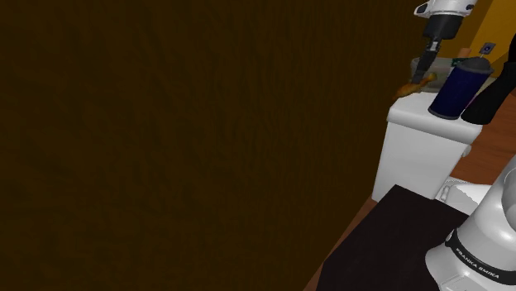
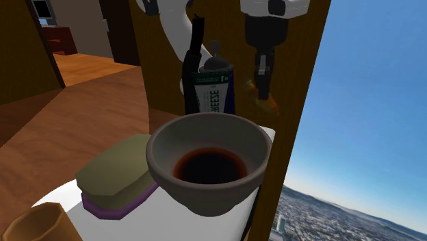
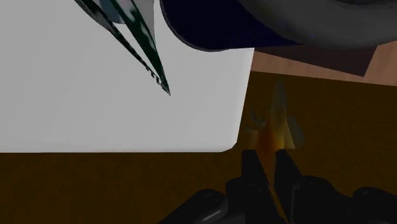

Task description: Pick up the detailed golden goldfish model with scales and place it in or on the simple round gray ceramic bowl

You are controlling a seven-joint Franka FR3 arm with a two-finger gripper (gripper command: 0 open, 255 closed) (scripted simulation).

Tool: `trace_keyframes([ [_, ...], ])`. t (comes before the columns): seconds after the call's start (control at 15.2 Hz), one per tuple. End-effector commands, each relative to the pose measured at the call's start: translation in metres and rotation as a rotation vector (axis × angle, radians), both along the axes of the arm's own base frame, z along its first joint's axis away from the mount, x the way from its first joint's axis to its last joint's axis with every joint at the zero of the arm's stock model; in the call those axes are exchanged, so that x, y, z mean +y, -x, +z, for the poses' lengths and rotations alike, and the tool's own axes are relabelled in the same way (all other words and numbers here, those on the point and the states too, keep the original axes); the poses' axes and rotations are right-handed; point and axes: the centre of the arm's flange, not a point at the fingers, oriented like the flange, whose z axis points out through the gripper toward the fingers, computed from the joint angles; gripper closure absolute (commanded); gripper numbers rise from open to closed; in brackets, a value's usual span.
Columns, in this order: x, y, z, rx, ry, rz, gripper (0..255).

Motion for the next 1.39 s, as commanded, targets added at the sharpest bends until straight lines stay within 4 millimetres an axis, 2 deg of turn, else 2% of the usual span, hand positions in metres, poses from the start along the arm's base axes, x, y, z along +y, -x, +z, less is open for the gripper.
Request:
trace_keyframes([
  [0.0,-0.002,-0.013,0.023,-0.086,0.041,-0.011,255],
  [0.92,-0.002,-0.013,0.092,-0.086,0.041,-0.011,255],
  [1.32,-0.081,-0.011,0.090,-0.086,0.041,-0.011,255],
])
